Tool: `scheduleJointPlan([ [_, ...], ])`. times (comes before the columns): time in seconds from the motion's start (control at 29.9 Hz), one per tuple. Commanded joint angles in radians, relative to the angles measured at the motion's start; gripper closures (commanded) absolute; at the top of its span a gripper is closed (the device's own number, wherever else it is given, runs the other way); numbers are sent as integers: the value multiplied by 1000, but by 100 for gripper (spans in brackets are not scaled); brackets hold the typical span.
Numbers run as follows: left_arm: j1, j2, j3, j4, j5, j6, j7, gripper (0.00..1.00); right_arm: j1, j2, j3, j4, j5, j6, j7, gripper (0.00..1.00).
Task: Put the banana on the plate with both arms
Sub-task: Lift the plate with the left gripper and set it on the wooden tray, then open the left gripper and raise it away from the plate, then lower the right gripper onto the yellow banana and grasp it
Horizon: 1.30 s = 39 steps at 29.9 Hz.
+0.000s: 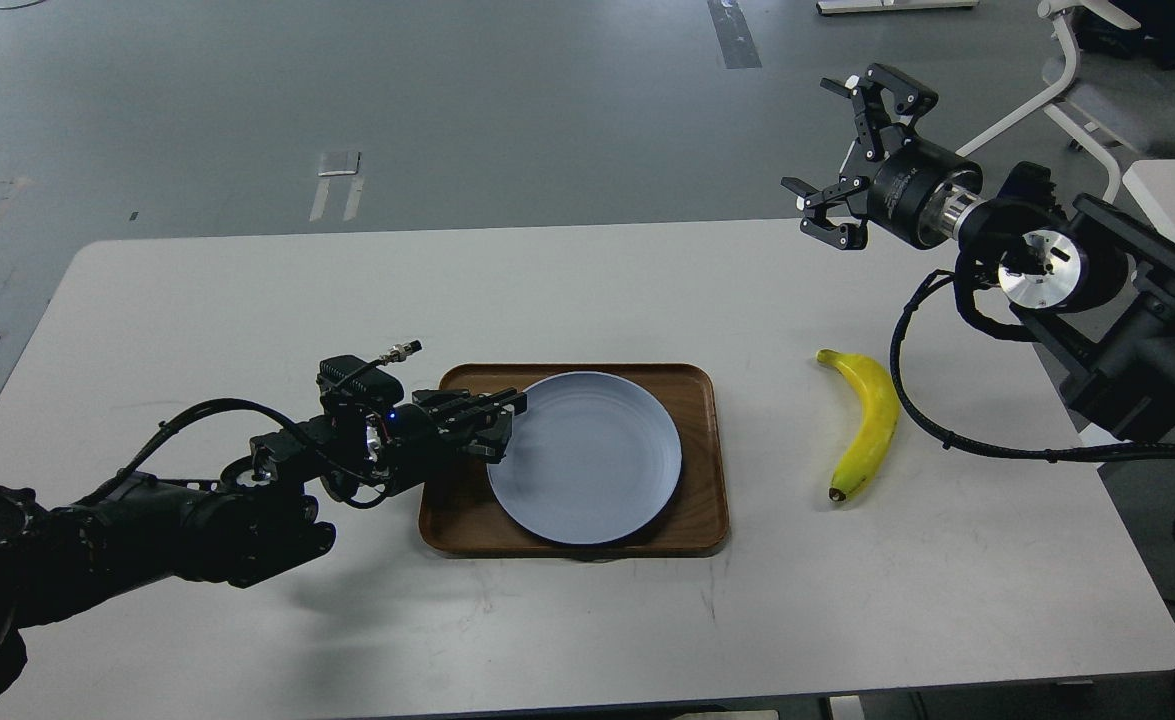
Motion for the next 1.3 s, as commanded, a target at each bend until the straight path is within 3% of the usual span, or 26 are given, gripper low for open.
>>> scheduleJointPlan([
  [0.0, -5, 1, -15, -11, -11, 0, 0, 10, -3, -28, -3, 3, 0, 10, 1, 0],
  [0.2, -11, -5, -42, -11, -24, 3, 0, 3, 3, -49, -2, 3, -1, 13, 2, 0],
  [0.33, -37, -2, -175, -11, -104, -8, 0, 2, 15, -106, -31, 11, -98, 18, 25, 0],
  [0.4, -70, -2, -249, -11, -173, -21, 0, 2, 25, -158, -68, 56, -344, 16, 135, 0],
  [0.43, -91, 0, -293, -8, -229, -59, 0, 2, 34, -196, -80, 98, -538, 3, 247, 0],
  [0.47, -111, 0, -341, 1, -304, -122, 0, 2, 29, -230, -85, 139, -733, -23, 330, 0],
  [0.53, -127, 3, -384, 4, -394, -193, 0, 2, 20, -258, -92, 179, -886, -79, 378, 0],
  [0.57, -136, 7, -421, 6, -487, -254, 0, 2, 0, -285, -111, 213, -996, -135, 386, 0],
  [0.67, -148, 52, -469, 6, -685, -357, 0, 2, -32, -333, -199, 236, -1035, -194, 386, 0],
  [0.74, -151, 58, -490, 6, -759, -376, 0, 2, -34, -347, -258, 239, -1052, -202, 386, 0],
  [0.8, -153, 66, -541, 6, -869, -400, 53, 2, -29, -380, -370, 253, -1089, -227, 386, 0],
  [0.9, -139, 82, -646, 6, -981, -446, 195, 2, -28, -413, -506, 264, -1149, -333, 384, 0],
  [1.0, -121, 89, -718, 3, -1005, -460, 268, 2, -32, -433, -530, 262, -1118, -355, 381, 0],
  [1.2, -94, 89, -771, -5, -1005, -491, 277, 2, -37, -569, -525, 480, -1026, -350, 389, 0],
  [1.27, -91, 89, -771, -5, -1005, -491, 274, 2, -41, -557, -528, 475, -1026, -347, 389, 0],
])
